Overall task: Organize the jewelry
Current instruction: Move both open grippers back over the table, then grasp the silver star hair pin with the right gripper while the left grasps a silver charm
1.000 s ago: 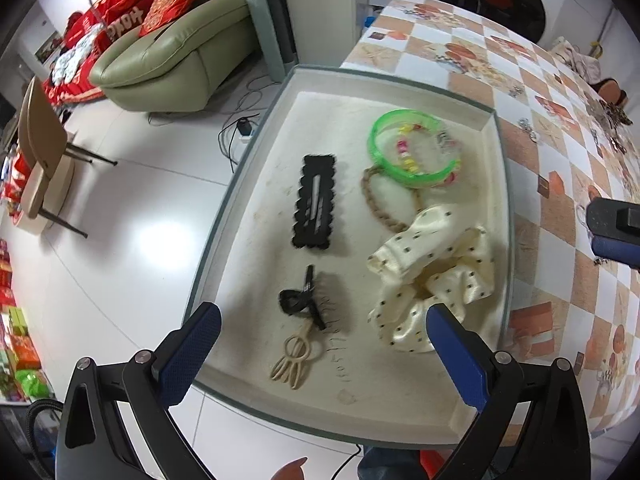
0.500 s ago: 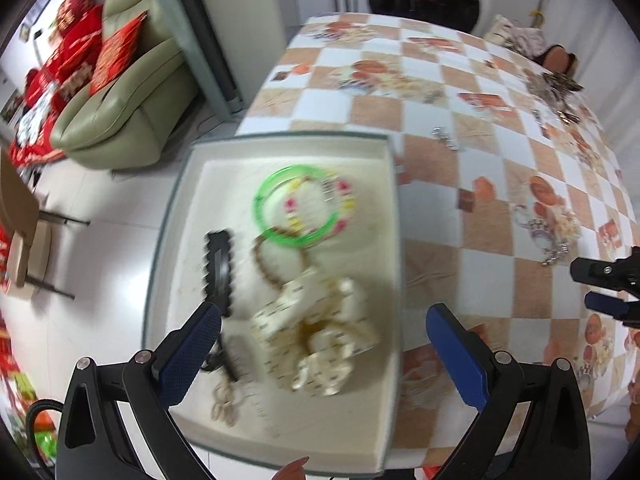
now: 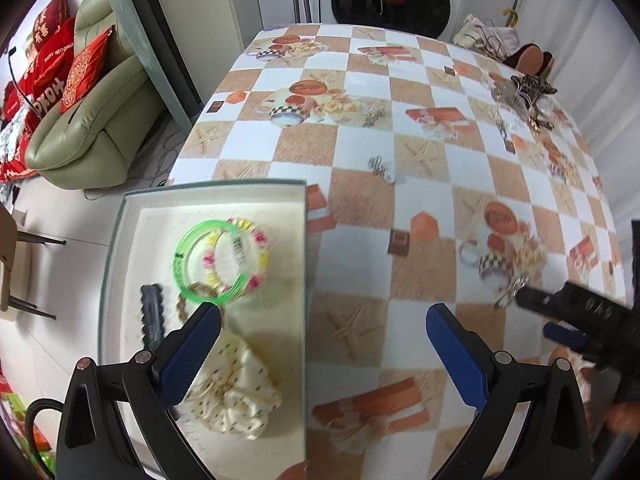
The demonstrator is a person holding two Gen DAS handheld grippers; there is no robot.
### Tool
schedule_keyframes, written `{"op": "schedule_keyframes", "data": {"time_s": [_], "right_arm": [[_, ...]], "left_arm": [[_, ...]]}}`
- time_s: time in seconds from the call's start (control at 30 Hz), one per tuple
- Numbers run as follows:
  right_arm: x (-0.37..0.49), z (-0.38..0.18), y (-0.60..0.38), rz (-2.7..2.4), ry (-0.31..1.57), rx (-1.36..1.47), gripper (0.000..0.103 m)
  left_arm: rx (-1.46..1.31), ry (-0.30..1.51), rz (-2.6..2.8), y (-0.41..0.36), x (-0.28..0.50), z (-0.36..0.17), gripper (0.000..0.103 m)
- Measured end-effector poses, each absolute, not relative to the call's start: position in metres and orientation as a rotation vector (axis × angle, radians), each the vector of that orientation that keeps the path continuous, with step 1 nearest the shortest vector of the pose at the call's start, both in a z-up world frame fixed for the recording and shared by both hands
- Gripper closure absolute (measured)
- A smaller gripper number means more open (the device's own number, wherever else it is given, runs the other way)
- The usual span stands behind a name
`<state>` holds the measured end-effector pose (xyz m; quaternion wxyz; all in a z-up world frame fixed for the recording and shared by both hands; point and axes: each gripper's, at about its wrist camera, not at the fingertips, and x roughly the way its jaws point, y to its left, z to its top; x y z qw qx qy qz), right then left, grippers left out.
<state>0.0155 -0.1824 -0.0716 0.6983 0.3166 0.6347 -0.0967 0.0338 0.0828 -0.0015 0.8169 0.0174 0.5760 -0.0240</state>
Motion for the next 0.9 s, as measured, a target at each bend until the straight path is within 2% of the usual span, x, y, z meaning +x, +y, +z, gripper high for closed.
{"op": "schedule_keyframes", "data": {"time_s": [0.27, 0.37, 0.5, 0.77, 0.83, 0.9], "right_arm": [[0.027, -0.077, -0.175, -0.232, 1.389, 0.643, 0.019], [0.032, -0.077, -0.170, -0.234, 1.380, 0.587, 0.024], [0.038, -0.075, -0.162, -0.250, 1.357, 0.517, 0.045], [0.044, -0.073, -0.146, -0.248, 1.344, 0.307, 0.063], [0.041, -0.073, -0.143, -0.230, 1.337, 0.244, 0.070], [0.040, -0.073, -0.141, -0.209, 1.333, 0.200, 0.072]], "left_arm": [[0.015, 1.236, -0.072, 0.080, 0.055, -0.006, 0.000], [0.007, 1.239, -0.079, 0.078, 0.062, -0.008, 0.000], [0.006, 1.239, -0.091, 0.069, 0.074, -0.012, 0.000], [0.001, 1.243, -0.129, 0.041, 0.103, -0.028, 0.000], [0.006, 1.238, -0.146, 0.033, 0.108, -0.032, 0.000], [0.013, 1.240, -0.156, 0.026, 0.113, -0.036, 0.000]]}}
